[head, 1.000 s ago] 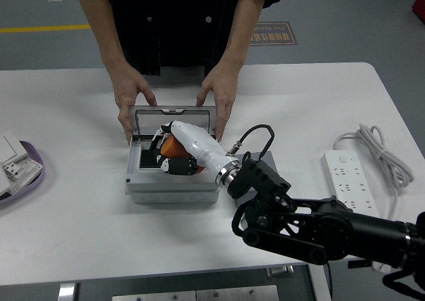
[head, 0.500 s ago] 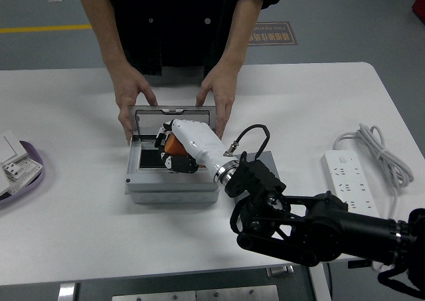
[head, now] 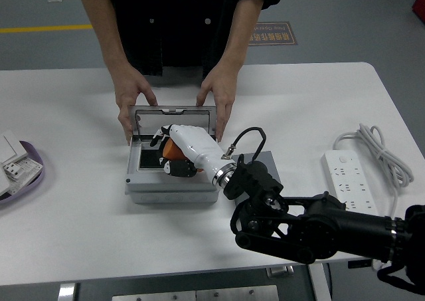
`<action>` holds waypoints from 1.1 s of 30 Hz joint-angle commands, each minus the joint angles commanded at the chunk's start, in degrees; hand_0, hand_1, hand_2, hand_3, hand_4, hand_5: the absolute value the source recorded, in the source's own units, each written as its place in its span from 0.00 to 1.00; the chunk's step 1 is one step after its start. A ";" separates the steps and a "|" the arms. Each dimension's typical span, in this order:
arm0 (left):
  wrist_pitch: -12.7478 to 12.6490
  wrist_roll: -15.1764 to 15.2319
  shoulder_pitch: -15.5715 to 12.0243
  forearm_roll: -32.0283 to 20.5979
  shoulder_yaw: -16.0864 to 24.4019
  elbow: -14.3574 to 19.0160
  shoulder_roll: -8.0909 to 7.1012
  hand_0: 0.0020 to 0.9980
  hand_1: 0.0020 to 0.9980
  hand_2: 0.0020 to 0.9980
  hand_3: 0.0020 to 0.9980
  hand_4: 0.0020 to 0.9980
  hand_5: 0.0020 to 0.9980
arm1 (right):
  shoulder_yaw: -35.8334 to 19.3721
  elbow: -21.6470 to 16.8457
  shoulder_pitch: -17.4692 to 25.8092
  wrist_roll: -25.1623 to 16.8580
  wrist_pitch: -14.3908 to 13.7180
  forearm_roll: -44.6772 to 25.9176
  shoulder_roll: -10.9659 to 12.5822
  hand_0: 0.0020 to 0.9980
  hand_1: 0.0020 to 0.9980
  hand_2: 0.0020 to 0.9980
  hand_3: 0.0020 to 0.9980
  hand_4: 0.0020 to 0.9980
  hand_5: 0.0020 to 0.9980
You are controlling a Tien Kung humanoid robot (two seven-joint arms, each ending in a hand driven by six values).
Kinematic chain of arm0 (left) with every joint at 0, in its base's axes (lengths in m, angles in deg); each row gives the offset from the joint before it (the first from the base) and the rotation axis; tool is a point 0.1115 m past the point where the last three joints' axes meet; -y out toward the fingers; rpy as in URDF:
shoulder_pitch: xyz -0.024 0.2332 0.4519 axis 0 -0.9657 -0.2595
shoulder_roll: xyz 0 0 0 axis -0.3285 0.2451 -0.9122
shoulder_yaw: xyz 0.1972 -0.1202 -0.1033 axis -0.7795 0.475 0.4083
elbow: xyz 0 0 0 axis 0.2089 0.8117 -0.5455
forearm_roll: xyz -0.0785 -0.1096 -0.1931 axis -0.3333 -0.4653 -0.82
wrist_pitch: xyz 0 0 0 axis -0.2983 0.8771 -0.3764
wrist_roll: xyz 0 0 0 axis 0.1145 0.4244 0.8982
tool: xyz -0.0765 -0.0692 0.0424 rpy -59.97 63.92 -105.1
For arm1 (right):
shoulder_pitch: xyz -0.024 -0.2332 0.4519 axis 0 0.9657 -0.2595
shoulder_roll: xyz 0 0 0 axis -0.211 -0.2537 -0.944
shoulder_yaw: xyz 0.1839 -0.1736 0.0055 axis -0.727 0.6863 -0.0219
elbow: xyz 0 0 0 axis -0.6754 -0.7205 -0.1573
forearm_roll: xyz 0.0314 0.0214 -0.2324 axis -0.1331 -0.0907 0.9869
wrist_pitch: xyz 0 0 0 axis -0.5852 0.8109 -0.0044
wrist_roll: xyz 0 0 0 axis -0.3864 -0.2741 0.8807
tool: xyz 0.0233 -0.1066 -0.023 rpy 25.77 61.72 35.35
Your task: Pick up the cylinder from the cube,place it in the box,flap close box
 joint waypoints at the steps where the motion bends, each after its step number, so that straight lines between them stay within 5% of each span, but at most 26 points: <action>1: 0.07 -0.12 -0.04 0.04 0.03 0.01 0.02 0.50 0.56 0.56 0.59 0.71 0.31 | 0.03 0.10 0.00 0.04 0.04 0.15 -0.02 0.65 0.60 0.61 0.66 0.48 0.06; 4: 0.25 -0.43 -0.11 0.11 0.10 0.02 0.08 0.50 0.56 0.56 0.59 0.71 0.31 | 0.06 0.26 0.01 0.29 0.13 1.18 -0.05 0.65 0.60 0.61 0.66 0.48 0.06; 5: 0.29 -0.48 -0.11 0.09 0.10 0.02 0.09 0.50 0.56 0.56 0.59 0.71 0.31 | 0.06 0.27 0.02 0.32 0.14 1.39 -0.06 0.67 0.58 0.61 0.65 0.55 0.28; 10: 0.30 -0.44 0.06 -0.37 -0.36 0.06 0.13 0.50 0.56 0.56 0.59 0.71 0.31 | -0.09 0.38 0.14 0.11 0.78 2.05 -0.09 0.67 0.58 0.61 0.65 0.55 0.28; 11: 0.29 -0.41 0.08 -0.44 -0.44 0.07 0.14 0.50 0.56 0.56 0.59 0.71 0.31 | -0.12 0.41 0.17 0.01 1.05 2.12 -0.08 0.72 0.59 0.61 0.64 0.84 0.26; 15: 0.20 -0.33 0.05 -0.82 -0.83 0.12 0.18 0.50 0.56 0.56 0.59 0.71 0.31 | -0.82 0.13 0.67 -0.91 1.43 1.45 0.18 0.72 0.59 0.61 0.64 0.84 0.26; 26: 0.11 -0.34 -0.03 -1.80 -1.48 0.19 0.65 0.50 0.56 0.56 0.59 0.71 0.31 | -8.56 -8.59 1.81 -11.94 -4.53 -11.37 4.56 0.73 0.59 0.62 0.70 0.95 0.30; 33: 0.01 -0.20 0.17 -1.92 -1.40 0.06 0.33 0.50 0.56 0.56 0.59 0.71 0.31 | -7.53 -5.45 -3.28 -14.72 -4.40 -18.78 7.50 0.73 0.58 0.61 0.68 0.96 0.34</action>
